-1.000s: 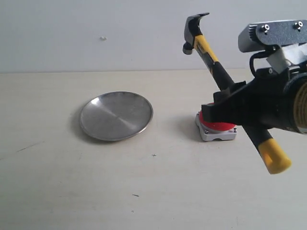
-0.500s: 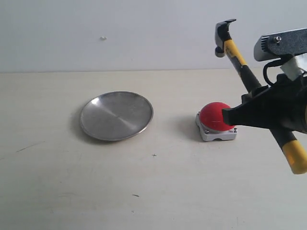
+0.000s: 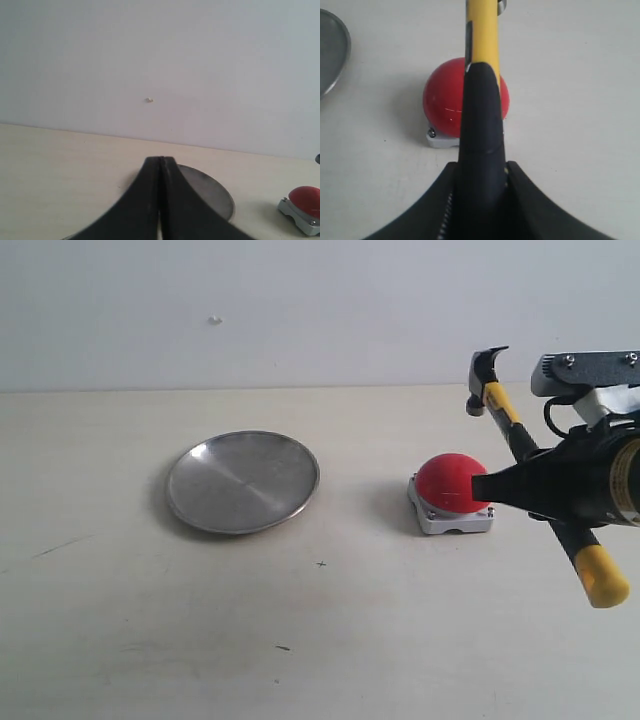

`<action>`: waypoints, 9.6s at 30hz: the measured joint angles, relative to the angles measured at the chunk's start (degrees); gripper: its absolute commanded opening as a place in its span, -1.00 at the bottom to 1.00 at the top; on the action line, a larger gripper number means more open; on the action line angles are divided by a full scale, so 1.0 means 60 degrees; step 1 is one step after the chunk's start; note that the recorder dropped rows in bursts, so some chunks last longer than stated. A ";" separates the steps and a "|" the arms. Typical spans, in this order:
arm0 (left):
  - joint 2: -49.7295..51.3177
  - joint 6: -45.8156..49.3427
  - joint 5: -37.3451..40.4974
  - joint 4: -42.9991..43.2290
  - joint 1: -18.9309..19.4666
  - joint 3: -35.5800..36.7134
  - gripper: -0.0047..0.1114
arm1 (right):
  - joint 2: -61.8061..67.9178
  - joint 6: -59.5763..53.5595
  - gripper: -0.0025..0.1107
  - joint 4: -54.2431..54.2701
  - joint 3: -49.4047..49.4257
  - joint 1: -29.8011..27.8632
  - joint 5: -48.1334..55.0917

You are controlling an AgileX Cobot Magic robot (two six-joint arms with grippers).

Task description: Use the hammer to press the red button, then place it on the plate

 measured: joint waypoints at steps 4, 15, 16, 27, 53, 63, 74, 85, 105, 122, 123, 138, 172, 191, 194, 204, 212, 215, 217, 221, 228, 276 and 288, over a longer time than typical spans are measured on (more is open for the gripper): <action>0.0000 0.0000 0.0000 0.0012 0.0000 0.0000 -0.92 | 0.0020 -0.0254 -0.96 0.0093 0.0000 -0.0466 -0.1140; 0.0000 0.0000 0.0018 0.0044 0.0000 0.0000 -0.92 | 0.0020 -0.0313 -0.96 0.0093 0.0490 -0.0591 -0.1607; 0.0000 0.0000 0.0018 0.0044 0.0000 0.0000 -0.92 | 0.0020 -0.0334 -0.96 0.0093 0.0643 -0.0591 -0.1562; 0.0000 0.0017 0.0037 0.0060 0.0000 0.0000 -0.92 | -0.1380 -0.0464 -0.96 0.0093 0.0929 -0.0591 -0.1778; 0.0000 0.0014 0.0037 0.0080 0.0000 0.0000 -0.92 | 0.0500 -0.0907 -0.96 0.0345 0.1482 -0.0591 -0.2385; 0.0000 0.0014 0.0056 0.0080 0.0000 0.0000 -0.92 | -0.2421 0.0286 -0.96 0.0211 0.0578 -0.0591 -0.4859; 0.0000 0.0014 0.0056 0.0080 0.0000 0.0000 -0.92 | 0.1796 0.1208 -0.96 0.1080 -0.1124 -0.0591 -0.9847; 0.0000 0.0014 0.0076 0.0080 0.0000 0.0000 -0.92 | 0.7412 0.0678 -0.96 0.5294 -0.5101 0.1278 -1.0032; 0.0000 0.0014 0.0076 0.0080 0.0000 0.0000 -0.92 | 0.9234 0.3574 -0.96 0.5573 -0.6395 0.1286 -0.8633; 0.0000 0.0014 0.0076 0.0080 0.0000 0.0000 -0.92 | 0.9234 0.4212 -0.36 0.5081 -0.6423 0.1286 -0.8702; 0.0000 0.0014 0.0076 0.0080 0.0000 0.0000 -0.92 | 0.9234 0.4230 -0.31 0.4997 -0.6423 0.1286 -0.8727; 0.0000 0.0014 0.0076 0.0080 0.0000 0.0000 -0.92 | 0.9234 0.4956 0.18 0.3492 -0.6439 0.1286 -0.9152; 0.0000 0.0037 0.0076 0.0080 0.0000 0.0000 -0.92 | 0.8120 0.6397 0.26 0.0729 -0.6459 0.1073 -0.6135; 0.0000 0.0037 0.0076 0.0080 0.0000 0.0000 -0.92 | 0.7080 0.5410 0.26 -0.0127 -0.7038 0.1073 -0.3804; 0.0000 0.0037 0.0076 0.0080 0.0000 0.0000 -0.92 | 0.6984 0.5373 0.25 -0.0518 -0.7176 0.1073 -0.3999; 0.0000 0.0037 0.0076 0.0080 0.0000 0.0000 -0.92 | 0.5541 0.6181 0.22 -0.4656 -0.7200 0.1073 -0.4465; 0.0000 0.0037 0.0076 0.0080 0.0000 0.0000 -0.92 | 0.3489 0.5433 -0.35 -0.4988 -0.6816 0.1073 -0.5551; 0.0000 0.0037 0.0076 0.0080 0.0000 0.0000 -0.92 | 0.2546 0.5306 -0.83 -0.5008 -0.6395 0.1073 -0.6201; 0.0000 0.0037 0.0076 0.0080 0.0000 0.0000 -0.92 | 0.1882 0.5269 -0.96 -0.5008 -0.5992 0.1073 -0.6727; 0.0000 0.0037 0.0076 0.0080 0.0000 0.0000 -0.92 | 0.0667 0.5227 -0.96 -0.5041 -0.5067 0.1073 -0.7618; 0.0000 0.0037 0.0076 0.0080 0.0000 0.0000 -0.92 | -0.1787 0.4626 -0.96 -0.5109 -0.2514 0.1073 -0.7970; 0.0000 0.0037 0.0076 0.0080 0.0000 0.0000 -0.92 | -1.1374 -0.4810 -0.96 0.3490 0.3336 -0.1417 -0.0395; 0.0000 0.0037 0.0059 0.0080 0.0000 0.0000 -0.92 | -1.2441 -1.1261 -0.96 0.8156 0.3634 -0.1425 0.1449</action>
